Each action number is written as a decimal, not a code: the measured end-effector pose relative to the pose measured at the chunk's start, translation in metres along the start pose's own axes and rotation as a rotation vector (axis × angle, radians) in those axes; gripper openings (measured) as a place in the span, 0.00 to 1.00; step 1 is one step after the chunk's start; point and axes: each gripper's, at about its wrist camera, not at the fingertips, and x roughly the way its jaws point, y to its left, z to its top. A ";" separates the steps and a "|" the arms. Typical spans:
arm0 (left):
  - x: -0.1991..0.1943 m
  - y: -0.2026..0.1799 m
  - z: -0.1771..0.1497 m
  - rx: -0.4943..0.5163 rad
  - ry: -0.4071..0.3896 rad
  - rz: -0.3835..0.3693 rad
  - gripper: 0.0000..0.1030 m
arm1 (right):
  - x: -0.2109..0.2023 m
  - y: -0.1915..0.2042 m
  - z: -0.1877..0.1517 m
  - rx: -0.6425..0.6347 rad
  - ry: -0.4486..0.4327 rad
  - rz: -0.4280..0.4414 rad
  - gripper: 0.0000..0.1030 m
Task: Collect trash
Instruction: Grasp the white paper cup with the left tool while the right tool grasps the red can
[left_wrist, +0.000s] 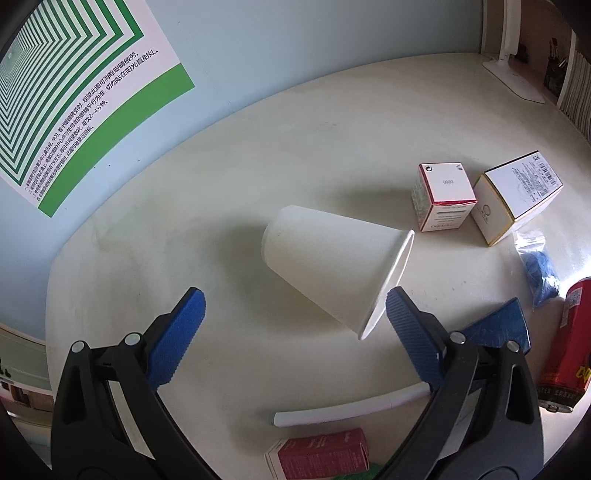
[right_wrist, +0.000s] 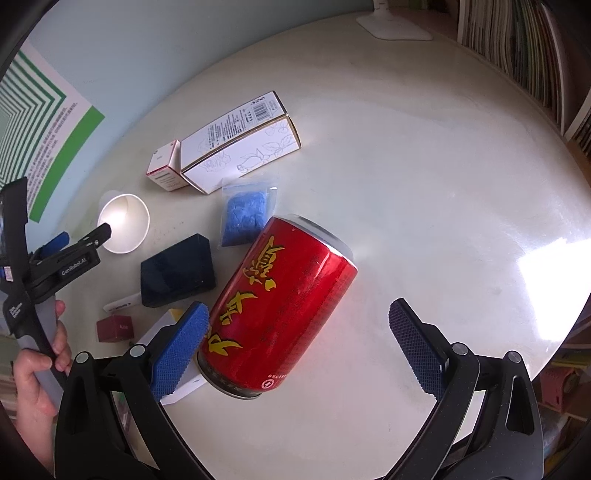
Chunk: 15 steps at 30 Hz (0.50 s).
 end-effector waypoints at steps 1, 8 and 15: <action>0.003 0.000 0.001 -0.002 0.005 0.005 0.88 | 0.002 -0.001 0.001 0.007 0.004 0.002 0.94; 0.024 0.003 0.005 -0.028 0.047 0.003 0.59 | 0.014 -0.002 0.005 0.062 0.028 0.044 0.93; 0.038 0.012 -0.001 -0.061 0.095 0.006 0.10 | 0.025 -0.003 0.009 0.135 0.055 0.114 0.72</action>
